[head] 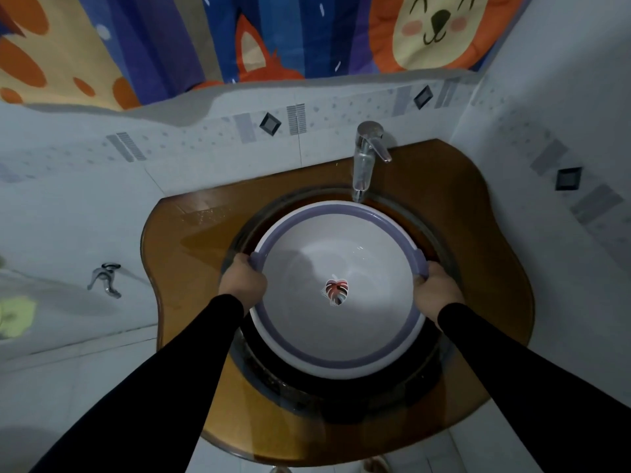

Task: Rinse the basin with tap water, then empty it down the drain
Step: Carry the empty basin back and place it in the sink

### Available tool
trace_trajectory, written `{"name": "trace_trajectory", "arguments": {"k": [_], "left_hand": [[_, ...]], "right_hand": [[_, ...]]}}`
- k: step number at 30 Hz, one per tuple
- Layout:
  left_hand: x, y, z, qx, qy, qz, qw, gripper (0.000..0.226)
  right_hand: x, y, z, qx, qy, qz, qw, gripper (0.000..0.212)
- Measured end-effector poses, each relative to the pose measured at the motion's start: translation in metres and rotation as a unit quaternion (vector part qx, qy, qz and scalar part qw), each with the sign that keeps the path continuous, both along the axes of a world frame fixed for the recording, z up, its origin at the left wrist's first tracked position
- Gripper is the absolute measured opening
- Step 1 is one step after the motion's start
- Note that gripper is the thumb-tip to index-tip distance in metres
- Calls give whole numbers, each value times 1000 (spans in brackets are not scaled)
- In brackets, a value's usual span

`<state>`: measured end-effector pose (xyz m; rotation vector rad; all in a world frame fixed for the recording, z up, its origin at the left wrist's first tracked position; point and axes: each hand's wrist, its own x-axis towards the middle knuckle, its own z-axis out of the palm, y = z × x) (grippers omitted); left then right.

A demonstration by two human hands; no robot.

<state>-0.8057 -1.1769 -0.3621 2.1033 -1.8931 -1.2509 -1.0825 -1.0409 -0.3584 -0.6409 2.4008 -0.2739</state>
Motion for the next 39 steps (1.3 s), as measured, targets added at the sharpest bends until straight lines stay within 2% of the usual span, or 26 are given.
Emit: {"name": "trace_trajectory", "arguments": {"k": [6, 10, 13, 25, 30, 39], "left_hand": [[-2, -2, 0, 6, -33, -22, 999, 39], [-2, -3, 5, -3, -92, -72, 993, 37], [-3, 1, 8, -6, -120, -93, 988, 44], [-6, 2, 18, 30, -142, -102, 984, 47], [-8, 1, 22, 53, -144, -101, 983, 53], [-1, 2, 12, -7, -117, -111, 987, 37]], "right_hand": [[0, -1, -10, 8, 38, 15, 999, 39], [-2, 0, -11, 18, 40, 29, 999, 40], [-2, -2, -10, 27, 45, 37, 998, 40], [-5, -3, -6, -18, 25, 22, 999, 45], [-5, -5, -11, -11, 45, 25, 999, 46], [-7, 0, -23, -22, 60, 28, 998, 37]]}}
